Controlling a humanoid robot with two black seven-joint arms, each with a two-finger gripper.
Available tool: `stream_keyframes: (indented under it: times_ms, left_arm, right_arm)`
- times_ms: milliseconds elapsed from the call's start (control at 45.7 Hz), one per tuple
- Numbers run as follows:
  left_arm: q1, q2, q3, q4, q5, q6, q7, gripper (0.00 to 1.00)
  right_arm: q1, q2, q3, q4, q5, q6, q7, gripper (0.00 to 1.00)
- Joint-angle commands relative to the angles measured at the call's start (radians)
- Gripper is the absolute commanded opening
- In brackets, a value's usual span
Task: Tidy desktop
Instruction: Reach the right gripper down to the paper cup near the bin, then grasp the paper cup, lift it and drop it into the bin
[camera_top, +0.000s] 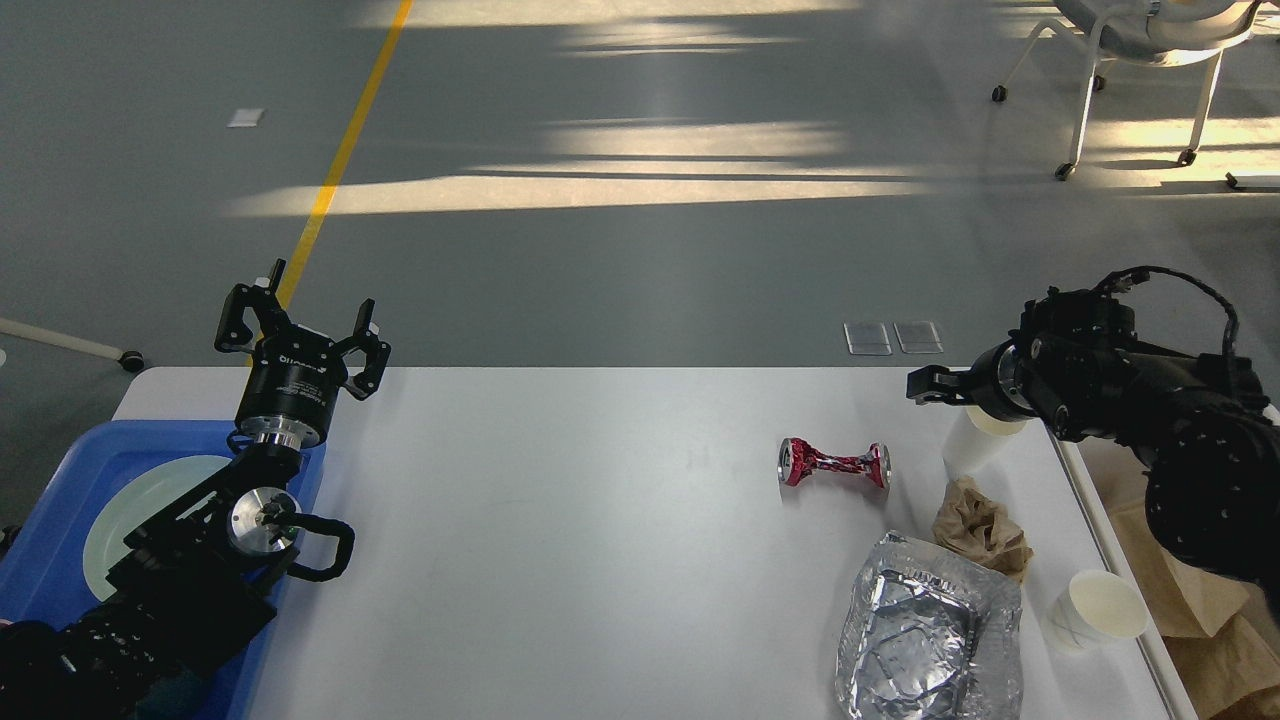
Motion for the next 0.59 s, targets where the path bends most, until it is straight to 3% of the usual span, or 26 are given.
stream_keyframes:
  times_ms: [0,306,415,525,547,569]
  left_arm:
    - [-0.001,0.000,0.000,0.000,0.000,0.000,-0.001,0.96]
    - [-0.001,0.000,0.000,0.000,0.000,0.000,-0.001,0.96]
    - [0.001,0.000,0.000,0.000,0.000,0.000,-0.001,0.96]
    - [0.001,0.000,0.000,0.000,0.000,0.000,0.001,0.96]
    - [-0.001,0.000,0.000,0.000,0.000,0.000,-0.001,0.96]
    - [0.001,0.000,0.000,0.000,0.000,0.000,-0.001,0.96]
  right_arm:
    - [-0.030,0.000,0.008,-0.002,0.002,-0.045,-0.002,0.97]
    - [-0.069,0.025,0.051,-0.002,0.002,-0.114,-0.007,0.89]
    - [-0.069,0.028,0.056,-0.001,0.002,-0.117,-0.014,0.63]
    - [-0.082,0.037,0.063,-0.002,0.011,-0.117,-0.023,0.06]
    - [-0.082,0.037,0.068,-0.001,0.015,-0.117,-0.025,0.00]
    - [-0.082,0.037,0.072,-0.001,0.020,-0.117,-0.030,0.00]
